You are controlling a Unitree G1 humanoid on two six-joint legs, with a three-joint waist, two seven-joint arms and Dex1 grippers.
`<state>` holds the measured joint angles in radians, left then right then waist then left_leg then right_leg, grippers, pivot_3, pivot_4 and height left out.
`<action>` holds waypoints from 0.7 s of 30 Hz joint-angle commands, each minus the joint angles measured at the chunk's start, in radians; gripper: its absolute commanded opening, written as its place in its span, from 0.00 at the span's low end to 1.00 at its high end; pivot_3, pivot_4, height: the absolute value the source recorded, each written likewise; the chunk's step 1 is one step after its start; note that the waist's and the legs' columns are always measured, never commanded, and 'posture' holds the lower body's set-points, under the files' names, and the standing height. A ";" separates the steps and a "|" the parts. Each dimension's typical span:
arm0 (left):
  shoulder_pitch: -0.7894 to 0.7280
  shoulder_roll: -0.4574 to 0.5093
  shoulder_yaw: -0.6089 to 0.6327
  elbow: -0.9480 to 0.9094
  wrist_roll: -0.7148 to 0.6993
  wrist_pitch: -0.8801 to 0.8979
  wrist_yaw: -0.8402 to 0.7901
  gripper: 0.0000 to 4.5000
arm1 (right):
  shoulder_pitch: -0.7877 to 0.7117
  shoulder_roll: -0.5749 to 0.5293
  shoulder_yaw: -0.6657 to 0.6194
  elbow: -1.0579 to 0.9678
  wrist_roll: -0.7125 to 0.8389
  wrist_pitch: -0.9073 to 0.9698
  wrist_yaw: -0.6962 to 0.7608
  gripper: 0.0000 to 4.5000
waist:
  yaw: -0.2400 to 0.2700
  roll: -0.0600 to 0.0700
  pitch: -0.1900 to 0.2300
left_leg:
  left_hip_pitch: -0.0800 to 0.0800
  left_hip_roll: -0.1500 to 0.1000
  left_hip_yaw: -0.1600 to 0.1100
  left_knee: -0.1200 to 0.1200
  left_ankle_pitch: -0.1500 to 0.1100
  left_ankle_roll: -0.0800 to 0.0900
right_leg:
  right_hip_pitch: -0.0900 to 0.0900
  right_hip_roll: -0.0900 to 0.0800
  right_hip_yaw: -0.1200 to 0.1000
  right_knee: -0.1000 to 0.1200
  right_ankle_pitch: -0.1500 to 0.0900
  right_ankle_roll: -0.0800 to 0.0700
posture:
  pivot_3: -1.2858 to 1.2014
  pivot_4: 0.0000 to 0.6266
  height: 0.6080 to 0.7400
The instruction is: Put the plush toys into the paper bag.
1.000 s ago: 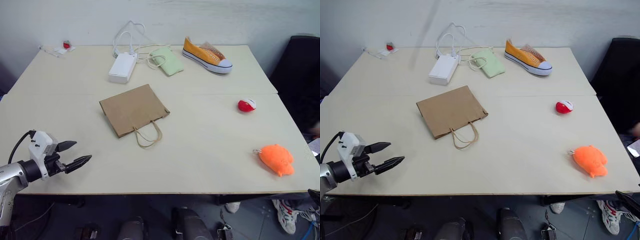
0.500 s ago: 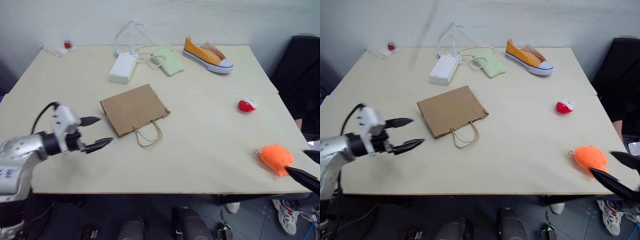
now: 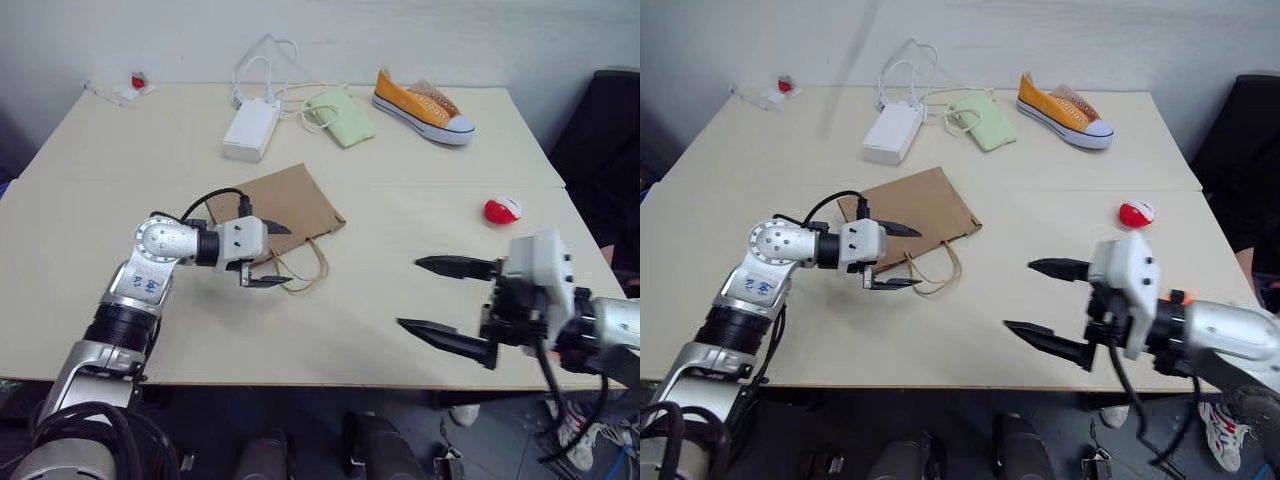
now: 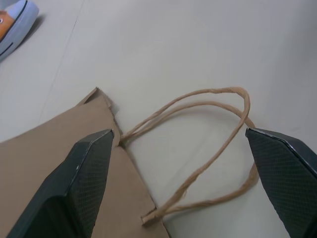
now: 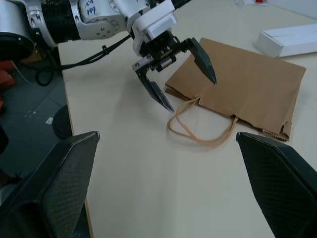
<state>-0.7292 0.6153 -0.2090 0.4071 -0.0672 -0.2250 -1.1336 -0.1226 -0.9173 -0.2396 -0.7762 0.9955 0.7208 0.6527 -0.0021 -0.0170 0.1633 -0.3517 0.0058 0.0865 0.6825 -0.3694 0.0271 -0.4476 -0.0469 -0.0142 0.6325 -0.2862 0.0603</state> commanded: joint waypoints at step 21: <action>-0.141 -0.110 0.212 -0.012 -0.404 0.635 -0.103 0.01 | -0.087 0.116 0.182 0.130 -0.291 -0.058 -0.021 1.00 | 0.001 -0.001 0.001 | -0.005 0.000 -0.007 0.007 0.000 0.002 | 0.001 0.000 -0.006 0.006 0.001 0.001 | 0.52 0.24 1.00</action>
<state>-0.8514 0.5071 -0.0243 0.4560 -0.4117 0.3339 -1.2418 -0.1953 -0.8120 -0.0698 -0.6446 0.7230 0.6854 0.6343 -0.0012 -0.0184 0.1640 -0.3565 0.0056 0.0796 0.6897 -0.3698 0.0288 -0.4464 -0.0472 -0.0197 0.6387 -0.2856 0.0613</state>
